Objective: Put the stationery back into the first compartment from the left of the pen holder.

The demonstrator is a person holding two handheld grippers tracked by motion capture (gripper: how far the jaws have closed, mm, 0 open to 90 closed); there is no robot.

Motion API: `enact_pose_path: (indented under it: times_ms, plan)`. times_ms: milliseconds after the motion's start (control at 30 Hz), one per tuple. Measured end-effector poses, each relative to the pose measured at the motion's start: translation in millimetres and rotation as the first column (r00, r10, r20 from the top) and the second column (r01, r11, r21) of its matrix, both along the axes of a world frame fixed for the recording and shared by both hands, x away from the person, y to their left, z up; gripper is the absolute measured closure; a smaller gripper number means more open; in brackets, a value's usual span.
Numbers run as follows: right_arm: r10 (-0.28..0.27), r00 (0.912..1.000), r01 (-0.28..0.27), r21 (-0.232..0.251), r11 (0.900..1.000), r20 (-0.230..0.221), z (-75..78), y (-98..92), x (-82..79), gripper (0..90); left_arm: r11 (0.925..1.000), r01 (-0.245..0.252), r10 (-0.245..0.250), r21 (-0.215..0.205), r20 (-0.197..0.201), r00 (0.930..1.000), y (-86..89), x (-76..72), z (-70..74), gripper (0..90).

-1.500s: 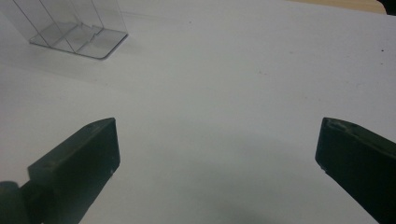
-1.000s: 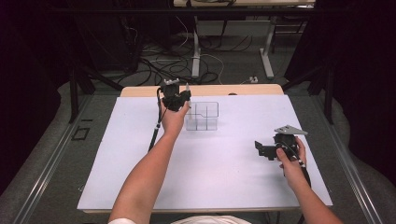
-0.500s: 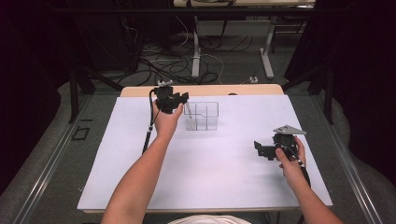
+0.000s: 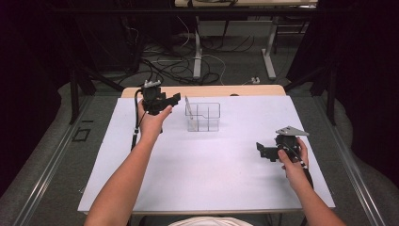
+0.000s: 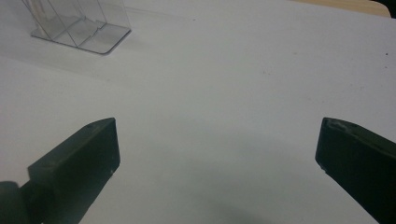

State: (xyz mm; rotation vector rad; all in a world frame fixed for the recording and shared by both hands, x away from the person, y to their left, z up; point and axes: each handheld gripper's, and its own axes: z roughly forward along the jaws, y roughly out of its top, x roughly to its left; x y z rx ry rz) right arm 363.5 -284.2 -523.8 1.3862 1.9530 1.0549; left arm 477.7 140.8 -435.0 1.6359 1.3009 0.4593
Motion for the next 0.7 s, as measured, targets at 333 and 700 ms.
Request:
enact_pose_path:
  times_ms: [333,700]
  plan:
    - [0.005,1.0000,-0.005,-0.011,1.000,0.002,0.6,1.8,-0.8,0.0,0.9943,0.040,-0.040,0.099,-0.003,0.9992,20.2,-15.6,10.6,24.5]
    - [0.006,1.0000,-0.006,-0.017,1.000,-0.001,0.6,2.2,-1.1,0.0,0.9836,0.087,-0.086,0.158,-0.010,0.9962,39.3,-37.3,8.1,7.5]
